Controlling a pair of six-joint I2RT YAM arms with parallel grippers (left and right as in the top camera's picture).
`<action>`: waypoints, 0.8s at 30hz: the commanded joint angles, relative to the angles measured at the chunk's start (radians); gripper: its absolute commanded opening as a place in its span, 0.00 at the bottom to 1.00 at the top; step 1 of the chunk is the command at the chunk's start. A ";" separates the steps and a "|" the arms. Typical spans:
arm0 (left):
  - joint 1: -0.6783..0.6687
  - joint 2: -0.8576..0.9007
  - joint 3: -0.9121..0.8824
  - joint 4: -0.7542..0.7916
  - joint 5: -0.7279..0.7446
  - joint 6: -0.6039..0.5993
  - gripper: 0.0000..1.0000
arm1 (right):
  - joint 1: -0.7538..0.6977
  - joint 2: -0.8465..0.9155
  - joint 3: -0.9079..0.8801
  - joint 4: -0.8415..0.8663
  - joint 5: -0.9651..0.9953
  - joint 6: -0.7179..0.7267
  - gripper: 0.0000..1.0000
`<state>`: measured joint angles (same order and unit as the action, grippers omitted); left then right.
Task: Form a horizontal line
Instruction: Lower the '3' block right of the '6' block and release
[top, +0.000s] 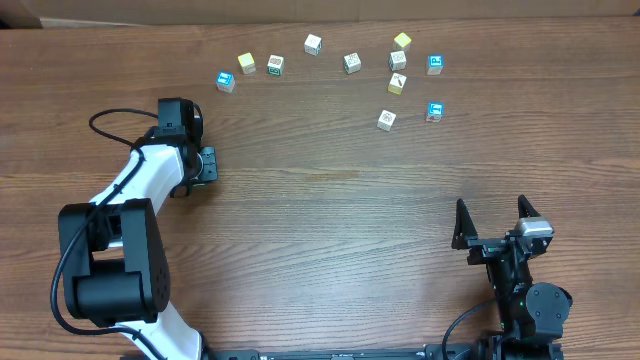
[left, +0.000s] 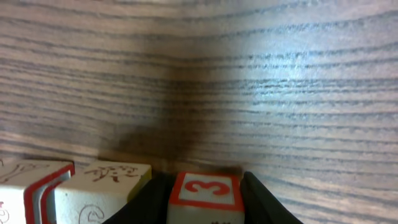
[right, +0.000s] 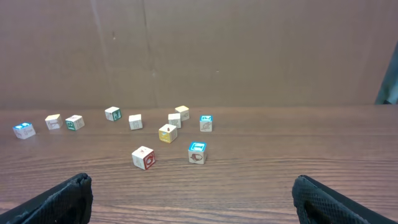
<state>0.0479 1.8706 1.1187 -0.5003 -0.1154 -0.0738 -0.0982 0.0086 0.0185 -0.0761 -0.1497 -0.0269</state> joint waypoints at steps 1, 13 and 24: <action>-0.002 0.021 -0.005 0.013 0.005 0.015 0.33 | -0.002 -0.006 -0.010 0.004 0.000 -0.004 1.00; -0.002 0.021 -0.005 0.079 0.005 0.015 0.37 | -0.002 -0.006 -0.010 0.005 0.000 -0.004 1.00; -0.002 0.020 0.002 0.197 0.005 0.015 0.38 | -0.002 -0.006 -0.010 0.004 0.000 -0.004 1.00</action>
<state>0.0475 1.8706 1.1187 -0.3286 -0.1154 -0.0738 -0.0982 0.0086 0.0185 -0.0753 -0.1497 -0.0265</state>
